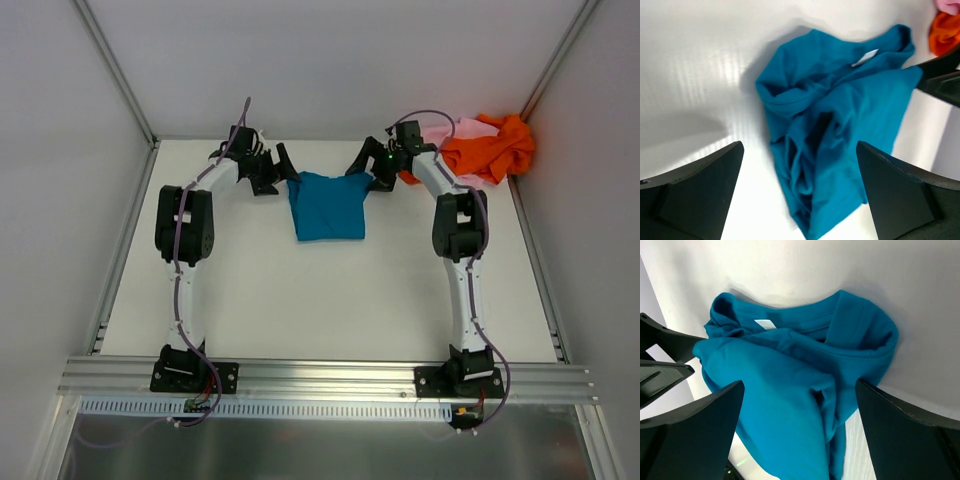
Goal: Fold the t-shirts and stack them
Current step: Smooth out wrinkles on the folded tshirt
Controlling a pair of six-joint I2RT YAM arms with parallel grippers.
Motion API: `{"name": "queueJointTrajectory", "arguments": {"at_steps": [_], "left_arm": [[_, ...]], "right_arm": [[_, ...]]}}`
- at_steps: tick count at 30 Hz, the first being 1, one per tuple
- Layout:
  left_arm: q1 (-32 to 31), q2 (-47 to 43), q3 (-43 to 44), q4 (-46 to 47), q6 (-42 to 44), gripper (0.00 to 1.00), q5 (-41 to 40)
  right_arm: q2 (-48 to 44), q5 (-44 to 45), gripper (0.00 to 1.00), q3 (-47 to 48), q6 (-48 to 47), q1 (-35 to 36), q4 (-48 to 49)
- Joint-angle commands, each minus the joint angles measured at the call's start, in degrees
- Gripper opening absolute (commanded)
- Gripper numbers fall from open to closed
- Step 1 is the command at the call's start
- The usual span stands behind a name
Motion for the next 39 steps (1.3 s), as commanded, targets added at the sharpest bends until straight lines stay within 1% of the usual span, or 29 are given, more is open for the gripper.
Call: {"name": "queueJointTrajectory", "arguments": {"at_steps": [1,4,5,6,7,8,9,12,14,17,21,23,26,30,36,39], "left_arm": [[-0.09,-8.18,-3.18,6.76,3.03,0.99,-3.54],[0.35,-11.96,-4.06,5.12,4.53,0.99,-1.18],[0.44,-13.1,-6.5,4.93,4.45,0.99,-0.04],[0.53,-15.81,-8.27,5.11,4.28,0.99,0.76],[0.53,-17.14,-10.37,5.46,3.67,0.99,1.29],[0.53,-18.46,-14.74,6.07,3.31,0.99,1.99],[0.53,-20.65,-16.96,6.42,2.96,0.99,2.52],[0.44,-23.64,-24.53,7.48,1.73,0.99,4.1],[0.44,-25.06,-29.26,8.97,0.59,0.99,4.89],[0.35,-25.42,-33.23,11.25,-0.21,0.99,5.42],[0.35,-24.45,-35.44,15.21,-2.58,0.99,8.06],[0.44,-25.32,-35.97,15.74,-2.93,0.99,8.15],[0.44,-26.99,-35.44,15.31,-2.67,0.99,8.24],[0.71,-30.24,-34.91,13.9,-2.49,0.99,9.11],[0.79,-37.36,-33.77,10.39,-3.02,0.99,10.52],[0.97,-40.79,-32.11,8.01,-2.67,0.99,10.43]], "right_arm": [[-8.17,3.35,0.99,0.61,-3.71,-0.25,0.77],[-12.92,5.37,1.0,-2.54,-8.37,-0.43,-2.32],[-17.11,6.51,0.99,-4.56,-8.99,-0.43,-2.5],[-19.24,6.78,0.99,-8.93,-10.12,-0.61,-2.42],[-21.27,7.04,0.99,-11.06,-10.57,-0.78,-2.59],[-25.12,8.0,1.0,-13.09,-10.83,-0.78,-2.68],[-26.98,8.27,1.0,-17.11,-11.01,-0.96,-2.59],[-33.04,8.37,1.0,-22.4,-10.58,-0.96,-2.42],[-34.64,6.97,1.0,-25.58,-9.26,-0.87,-2.94],[-36.49,5.03,1.0,-27.96,-8.38,0.35,-2.85],[-33.08,0.37,0.99,-24.54,-6.62,2.73,-4.96],[-28.07,-2.25,0.99,-19.29,-6.53,4.83,-8.73],[-22.44,-4.72,1.0,-16.02,-4.78,7.12,-9.98],[-17.34,-5.96,1.0,-16.45,-2.5,9.06,-7.52],[-11.54,-5.7,0.99,-17.85,0.23,9.5,-5.93],[-11.44,-1.58,0.99,-18.9,-0.55,9.5,-8.03]]}}
